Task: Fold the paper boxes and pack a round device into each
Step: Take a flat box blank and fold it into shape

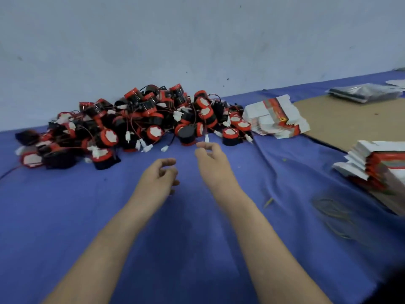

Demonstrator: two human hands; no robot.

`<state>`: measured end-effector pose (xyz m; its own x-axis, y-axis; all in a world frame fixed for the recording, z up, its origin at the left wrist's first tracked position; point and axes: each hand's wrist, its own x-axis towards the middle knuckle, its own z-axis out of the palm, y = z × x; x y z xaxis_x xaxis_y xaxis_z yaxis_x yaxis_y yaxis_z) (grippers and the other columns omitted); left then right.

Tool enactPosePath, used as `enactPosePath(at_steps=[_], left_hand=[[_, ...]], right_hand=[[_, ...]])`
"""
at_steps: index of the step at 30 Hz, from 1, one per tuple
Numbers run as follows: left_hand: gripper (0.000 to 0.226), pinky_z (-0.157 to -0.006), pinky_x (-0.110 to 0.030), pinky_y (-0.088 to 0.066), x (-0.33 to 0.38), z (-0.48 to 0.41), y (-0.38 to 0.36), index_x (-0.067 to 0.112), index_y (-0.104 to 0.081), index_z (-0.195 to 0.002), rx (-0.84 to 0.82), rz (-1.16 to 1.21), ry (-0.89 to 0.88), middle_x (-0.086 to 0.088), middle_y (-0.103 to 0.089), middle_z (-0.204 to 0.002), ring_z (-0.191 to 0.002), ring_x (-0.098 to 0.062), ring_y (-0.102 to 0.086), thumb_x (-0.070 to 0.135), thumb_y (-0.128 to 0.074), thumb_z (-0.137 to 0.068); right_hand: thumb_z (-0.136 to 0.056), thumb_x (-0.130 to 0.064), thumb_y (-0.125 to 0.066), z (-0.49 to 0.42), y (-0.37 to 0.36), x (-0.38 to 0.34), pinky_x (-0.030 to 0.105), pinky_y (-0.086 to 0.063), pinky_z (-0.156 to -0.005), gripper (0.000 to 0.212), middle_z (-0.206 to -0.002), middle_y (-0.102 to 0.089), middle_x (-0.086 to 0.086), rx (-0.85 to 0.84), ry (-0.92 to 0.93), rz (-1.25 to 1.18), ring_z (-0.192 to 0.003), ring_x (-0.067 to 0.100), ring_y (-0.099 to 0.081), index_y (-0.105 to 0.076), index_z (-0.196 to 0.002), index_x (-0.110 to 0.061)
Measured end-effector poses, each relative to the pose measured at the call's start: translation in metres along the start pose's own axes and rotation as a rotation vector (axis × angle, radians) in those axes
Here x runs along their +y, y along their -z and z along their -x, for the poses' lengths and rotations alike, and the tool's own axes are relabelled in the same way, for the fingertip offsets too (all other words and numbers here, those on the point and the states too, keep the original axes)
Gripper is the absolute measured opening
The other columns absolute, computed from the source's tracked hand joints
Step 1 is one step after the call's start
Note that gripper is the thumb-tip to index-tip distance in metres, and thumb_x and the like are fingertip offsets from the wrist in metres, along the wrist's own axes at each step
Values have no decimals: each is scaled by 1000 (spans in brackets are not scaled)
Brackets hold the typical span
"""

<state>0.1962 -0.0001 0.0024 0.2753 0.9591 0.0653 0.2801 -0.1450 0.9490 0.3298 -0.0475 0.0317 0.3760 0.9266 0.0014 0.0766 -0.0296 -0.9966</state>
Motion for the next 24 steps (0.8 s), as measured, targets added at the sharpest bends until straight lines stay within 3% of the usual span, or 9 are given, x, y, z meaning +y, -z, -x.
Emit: enactPosePath(at_steps=[3, 8, 11, 13, 17, 19, 21, 24], left_hand=[[23, -81, -37, -58, 3, -29, -22, 27, -56, -125, -27, -60, -13, 1, -65, -107, -91, -8, -67, 23, -51, -103], [29, -92, -44, -55, 25, -78, -86, 21, -53, -129, -145, -87, -108, -1, -64, -101, -96, -19, -66, 20, -50, -101], [32, -79, -38, -54, 40, -107, -135, 17, -53, -130, -185, -122, -188, 3, -60, -96, -83, -16, -61, 17, -50, -98], [36, -74, -29, -48, 52, -125, -168, 15, -51, -133, -214, -215, -290, 3, -58, -101, -86, -15, -59, 18, -52, -97], [51, -101, -37, -42, 71, -162, -229, 11, -39, -143, -260, -502, -475, -12, -44, -140, -125, -29, -48, 22, -57, -96], [59, -104, -46, -40, 76, -179, -254, 11, -33, -146, -250, -661, -483, -18, -37, -142, -131, -36, -41, 26, -59, -96], [63, -102, -47, -42, 84, -194, -276, 7, -28, -146, -193, -658, -367, -21, -34, -142, -131, -40, -39, 33, -58, -97], [62, -95, -35, -39, 102, -213, -300, -1, -28, -144, 56, -174, 100, -22, -30, -147, -131, -35, -39, 41, -44, -102]], right_hand=[[-102, -23, -47, -17, 13, 10, 21, -37, -54, 16, -95, -53, -13, 83, -34, -21, -64, 2, -49, -51, -117, -26], [-102, -25, -48, -39, 48, 17, 37, -53, -86, 21, -99, -57, -6, 271, -166, -368, -98, 17, -60, -57, -119, -21], [-101, -23, -49, -46, 80, 19, 36, -56, -81, 11, -97, -60, -1, 411, -221, -562, -89, 15, -64, -59, -100, -19], [-101, -17, -50, -48, 102, 20, 32, -56, -73, 15, -101, -61, 4, 485, -242, -702, -83, 16, -66, -57, -88, -18], [-102, -19, -50, -49, 132, 27, 29, -56, -72, 10, -107, -65, 6, 535, -271, -872, -88, 19, -67, -59, -99, -16], [-103, -19, -51, -48, 142, 31, 31, -56, -74, 11, -107, -66, 8, 528, -290, -937, -91, 21, -68, -60, -106, -14], [-102, -19, -52, -49, 149, 35, 33, -57, -75, 10, -106, -66, 10, 528, -306, -1012, -92, 24, -68, -60, -101, -12], [-101, -18, -54, -51, 161, 39, 35, -56, -78, 11, -102, -66, 10, 539, -322, -1085, -93, 26, -69, -61, -101, -11]])
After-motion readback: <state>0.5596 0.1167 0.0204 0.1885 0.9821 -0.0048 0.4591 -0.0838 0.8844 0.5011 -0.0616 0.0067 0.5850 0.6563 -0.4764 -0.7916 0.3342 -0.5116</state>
